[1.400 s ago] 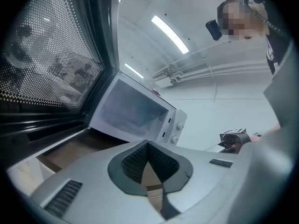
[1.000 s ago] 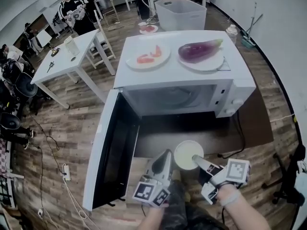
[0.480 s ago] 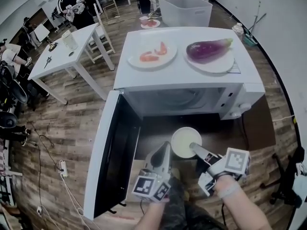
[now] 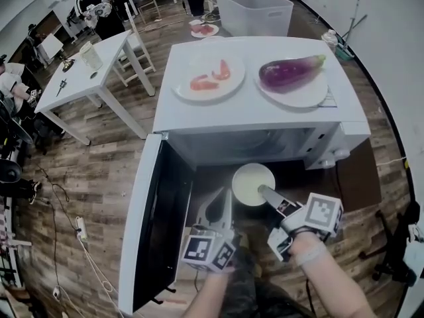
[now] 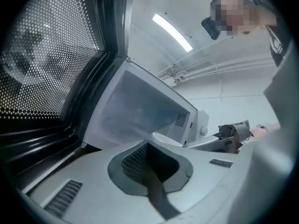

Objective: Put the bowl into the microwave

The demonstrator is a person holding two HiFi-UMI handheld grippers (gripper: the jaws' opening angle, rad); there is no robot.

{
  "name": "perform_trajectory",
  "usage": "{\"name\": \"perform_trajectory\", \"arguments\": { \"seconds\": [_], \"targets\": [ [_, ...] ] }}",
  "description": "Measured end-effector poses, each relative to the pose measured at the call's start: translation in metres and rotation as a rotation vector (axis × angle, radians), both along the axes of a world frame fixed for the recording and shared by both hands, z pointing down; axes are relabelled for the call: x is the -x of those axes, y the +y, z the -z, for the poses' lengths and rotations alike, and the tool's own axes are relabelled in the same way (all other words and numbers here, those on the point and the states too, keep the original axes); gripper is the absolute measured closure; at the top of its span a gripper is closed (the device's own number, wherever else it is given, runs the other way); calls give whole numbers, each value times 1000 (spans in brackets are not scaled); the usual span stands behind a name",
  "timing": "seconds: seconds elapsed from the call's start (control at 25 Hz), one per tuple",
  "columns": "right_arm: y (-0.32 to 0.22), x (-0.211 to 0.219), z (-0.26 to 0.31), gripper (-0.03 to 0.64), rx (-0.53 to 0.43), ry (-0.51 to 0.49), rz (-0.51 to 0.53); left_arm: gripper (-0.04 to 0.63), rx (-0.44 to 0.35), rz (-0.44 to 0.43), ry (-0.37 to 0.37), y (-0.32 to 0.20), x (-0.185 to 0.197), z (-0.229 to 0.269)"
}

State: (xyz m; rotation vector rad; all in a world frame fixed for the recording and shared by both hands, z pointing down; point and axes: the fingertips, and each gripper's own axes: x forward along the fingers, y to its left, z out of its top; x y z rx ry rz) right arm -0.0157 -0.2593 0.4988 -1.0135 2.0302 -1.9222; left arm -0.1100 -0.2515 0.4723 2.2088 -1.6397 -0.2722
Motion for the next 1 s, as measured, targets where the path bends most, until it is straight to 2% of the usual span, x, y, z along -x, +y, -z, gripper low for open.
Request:
{"name": "perform_trajectory", "arguments": {
  "seconds": [0.64, 1.0],
  "targets": [
    [-49, 16, 8, 480, -30, 12, -32, 595, 8, -10, 12, -36, 7, 1],
    [-64, 19, 2, 480, -4, 2, -64, 595, 7, -24, 13, -47, 6, -1]
  ]
}}
